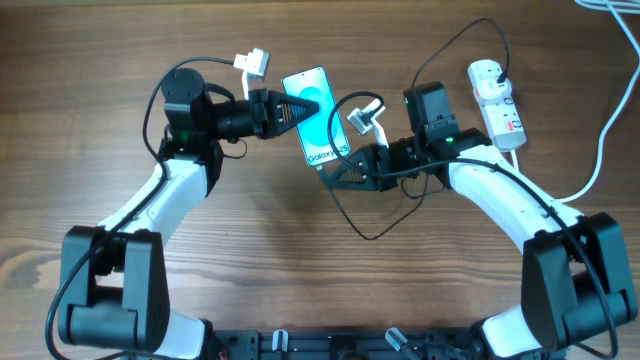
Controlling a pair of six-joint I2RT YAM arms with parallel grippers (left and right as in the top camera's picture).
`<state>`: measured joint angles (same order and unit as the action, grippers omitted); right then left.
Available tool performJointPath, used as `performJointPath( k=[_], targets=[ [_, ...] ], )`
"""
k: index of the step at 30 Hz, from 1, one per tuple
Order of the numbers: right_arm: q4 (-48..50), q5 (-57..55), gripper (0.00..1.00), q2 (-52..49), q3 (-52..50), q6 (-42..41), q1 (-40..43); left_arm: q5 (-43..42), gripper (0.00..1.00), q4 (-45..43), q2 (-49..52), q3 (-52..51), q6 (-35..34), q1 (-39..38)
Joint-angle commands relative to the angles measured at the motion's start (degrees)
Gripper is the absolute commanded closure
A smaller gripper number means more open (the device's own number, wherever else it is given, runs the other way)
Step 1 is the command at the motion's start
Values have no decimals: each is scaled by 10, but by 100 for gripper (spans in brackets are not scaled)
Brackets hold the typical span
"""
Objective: Plug charger to phone and switch on socket
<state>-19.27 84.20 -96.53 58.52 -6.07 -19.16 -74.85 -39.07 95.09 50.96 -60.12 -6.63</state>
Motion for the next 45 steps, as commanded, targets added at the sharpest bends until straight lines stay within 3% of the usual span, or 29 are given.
performJointPath(
  k=[1, 29, 45],
  targets=[
    [7, 20, 95, -4, 3, -6, 1, -28, 96, -6, -2, 6, 14, 20],
    [95, -23, 95, -4, 3, -165, 1, -36, 96, -6, -2, 6, 11, 43],
    [96, -6, 95, -4, 3, -150, 1, -37, 96, -6, -2, 6, 9, 56]
  ],
)
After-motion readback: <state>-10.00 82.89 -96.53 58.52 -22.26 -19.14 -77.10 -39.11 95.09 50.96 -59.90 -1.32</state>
